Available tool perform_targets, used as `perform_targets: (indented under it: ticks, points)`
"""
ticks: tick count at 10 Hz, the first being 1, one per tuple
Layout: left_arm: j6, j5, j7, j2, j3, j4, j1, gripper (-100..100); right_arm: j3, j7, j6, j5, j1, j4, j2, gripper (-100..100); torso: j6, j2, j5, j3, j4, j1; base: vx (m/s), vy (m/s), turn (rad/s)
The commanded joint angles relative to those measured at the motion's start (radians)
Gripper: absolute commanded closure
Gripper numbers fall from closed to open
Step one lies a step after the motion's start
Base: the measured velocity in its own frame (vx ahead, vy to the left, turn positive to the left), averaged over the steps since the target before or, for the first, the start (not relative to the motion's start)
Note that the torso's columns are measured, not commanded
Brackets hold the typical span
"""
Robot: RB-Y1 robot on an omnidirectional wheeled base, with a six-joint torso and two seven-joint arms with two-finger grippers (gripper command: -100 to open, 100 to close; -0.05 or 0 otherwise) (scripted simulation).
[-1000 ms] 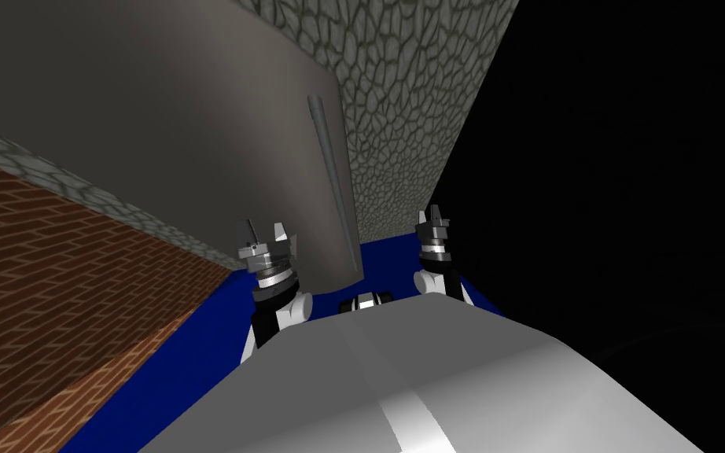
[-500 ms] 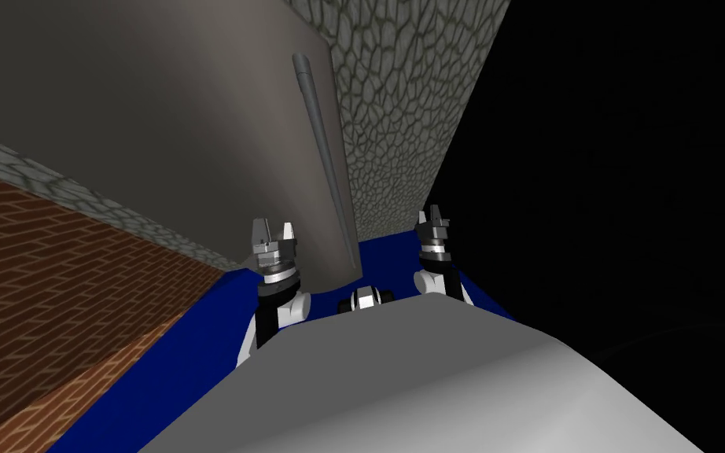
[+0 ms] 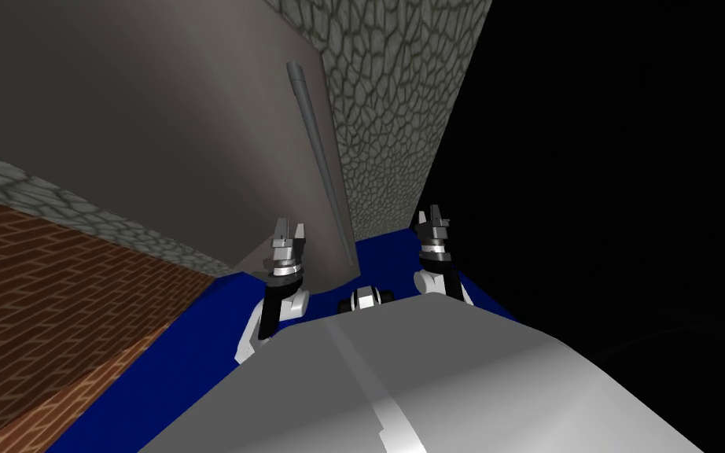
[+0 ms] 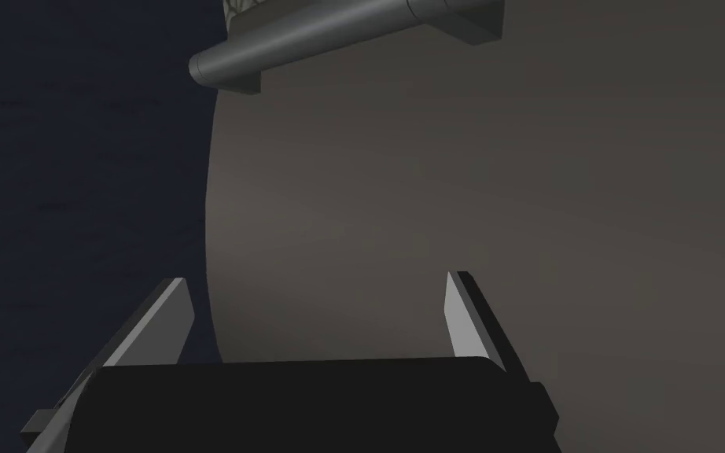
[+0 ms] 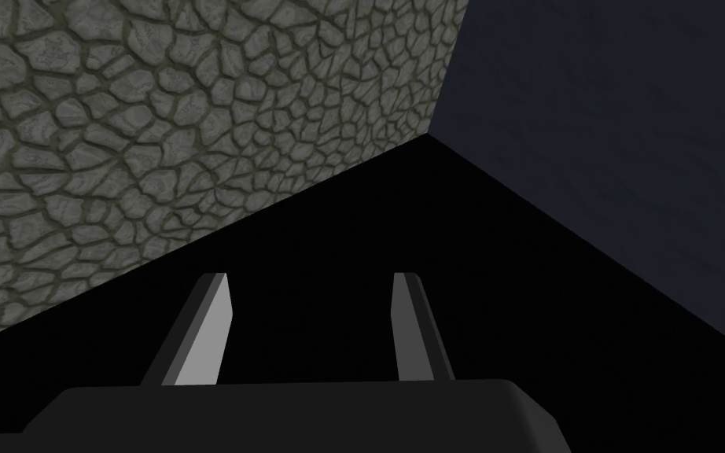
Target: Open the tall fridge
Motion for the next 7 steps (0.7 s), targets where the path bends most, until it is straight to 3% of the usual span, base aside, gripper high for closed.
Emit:
perform_targets:
  ticks: [1,5,6,7]
  points:
    - [0.059,-0.023,0.025,0.056,-0.014,0.044,-0.054,-100,0.0,0.0,0.0,0.0,0.0,0.0,0.0,0,0.0,-0.001,0.0,0.0,0.0,0.0,-0.069,-0.011,-0.145]
    - [0.15,-0.059,0.073,0.147,-0.03,0.129,-0.147,-100,0.0,0.0,0.0,0.0,0.0,0.0,0.0,0,0.0,-0.001,0.0,-0.001,0.0,0.0,-0.081,-0.011,-0.151]
    - [0.15,-0.059,0.073,0.147,-0.03,0.129,-0.147,-100,0.0,0.0,0.0,0.0,0.0,0.0,0.0,0,0.0,-0.001,0.0,-0.001,0.0,0.0,-0.062,-0.002,-0.047]
    - [0.175,-0.069,0.086,0.171,-0.035,0.152,-0.172,-100,0.0,0.0,0.0,0.0,0.0,0.0,0.0,0,-0.001,-0.002,0.0,-0.001,-0.001,0.001,-0.057,0.005,-0.085]
